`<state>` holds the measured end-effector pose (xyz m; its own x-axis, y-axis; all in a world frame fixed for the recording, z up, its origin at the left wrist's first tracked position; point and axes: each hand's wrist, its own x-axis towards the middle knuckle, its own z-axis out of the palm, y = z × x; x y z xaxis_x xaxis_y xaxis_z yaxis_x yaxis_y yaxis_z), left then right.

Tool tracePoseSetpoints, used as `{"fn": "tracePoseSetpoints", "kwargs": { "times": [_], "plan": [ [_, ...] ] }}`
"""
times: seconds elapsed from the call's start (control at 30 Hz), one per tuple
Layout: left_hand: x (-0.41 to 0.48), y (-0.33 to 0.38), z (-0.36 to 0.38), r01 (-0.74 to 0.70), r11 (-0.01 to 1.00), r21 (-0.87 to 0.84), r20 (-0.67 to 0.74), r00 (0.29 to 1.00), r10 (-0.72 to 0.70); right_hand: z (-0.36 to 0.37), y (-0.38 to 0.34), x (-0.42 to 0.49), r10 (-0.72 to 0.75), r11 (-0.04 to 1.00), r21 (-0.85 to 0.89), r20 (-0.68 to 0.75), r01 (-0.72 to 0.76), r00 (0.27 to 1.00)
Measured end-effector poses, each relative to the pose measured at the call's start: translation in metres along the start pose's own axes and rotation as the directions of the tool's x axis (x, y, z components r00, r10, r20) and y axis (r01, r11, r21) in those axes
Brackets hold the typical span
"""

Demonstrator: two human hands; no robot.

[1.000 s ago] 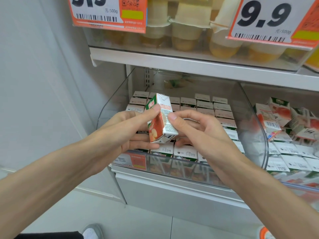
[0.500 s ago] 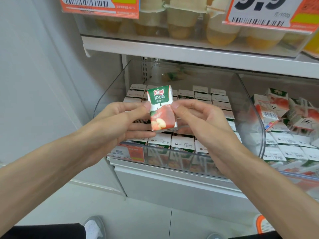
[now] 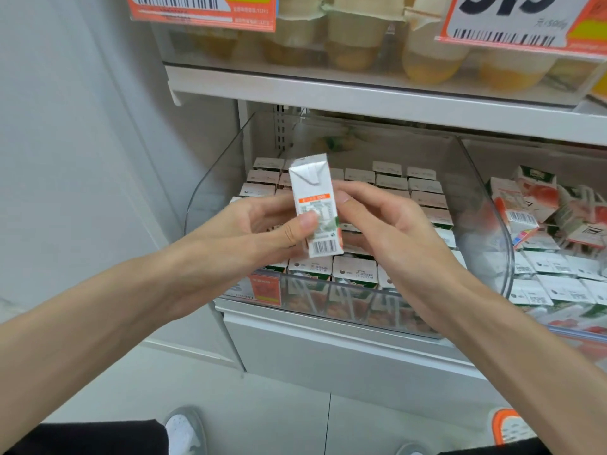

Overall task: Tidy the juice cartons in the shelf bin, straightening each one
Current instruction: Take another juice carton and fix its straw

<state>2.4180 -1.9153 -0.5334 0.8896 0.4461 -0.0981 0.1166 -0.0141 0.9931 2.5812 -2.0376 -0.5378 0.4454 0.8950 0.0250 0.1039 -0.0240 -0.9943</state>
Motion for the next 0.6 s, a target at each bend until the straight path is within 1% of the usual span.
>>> {"fn": "tracePoseSetpoints", "kwargs": {
  "times": [0.1, 0.17, 0.3, 0.43, 0.53, 0.6],
  "plan": [
    [0.000, 0.001, 0.001, 0.020, 1.000, -0.020, 0.010, 1.000, -0.020, -0.001, -0.003, -0.002, 0.020, 0.999, -0.037, 0.075, -0.017, 0.997],
    [0.000, 0.004, 0.001, 0.026, 1.000, -0.013, -0.008, 1.000, -0.026, 0.000, -0.004, -0.004, 0.019, 0.999, -0.046, 0.108, -0.014, 0.994],
    [0.000, 0.007, -0.003, 0.029, 0.999, -0.020, -0.084, 0.996, -0.031, -0.002, 0.002, -0.002, 0.004, 1.000, -0.030, 0.025, -0.003, 1.000],
    [0.001, 0.005, -0.005, 0.055, 0.997, -0.059, -0.121, 0.991, -0.062, -0.002, 0.008, -0.002, -0.003, 1.000, 0.005, -0.026, 0.003, 1.000],
    [0.002, 0.005, -0.006, 0.073, 0.996, -0.060, -0.171, 0.982, -0.082, -0.004, 0.010, -0.002, -0.022, 1.000, -0.002, -0.027, 0.022, 0.999],
    [0.002, 0.005, -0.006, 0.073, 0.995, -0.062, -0.166, 0.983, -0.083, -0.004, 0.009, -0.002, -0.027, 1.000, -0.001, -0.032, 0.027, 0.999]
  ]
}}
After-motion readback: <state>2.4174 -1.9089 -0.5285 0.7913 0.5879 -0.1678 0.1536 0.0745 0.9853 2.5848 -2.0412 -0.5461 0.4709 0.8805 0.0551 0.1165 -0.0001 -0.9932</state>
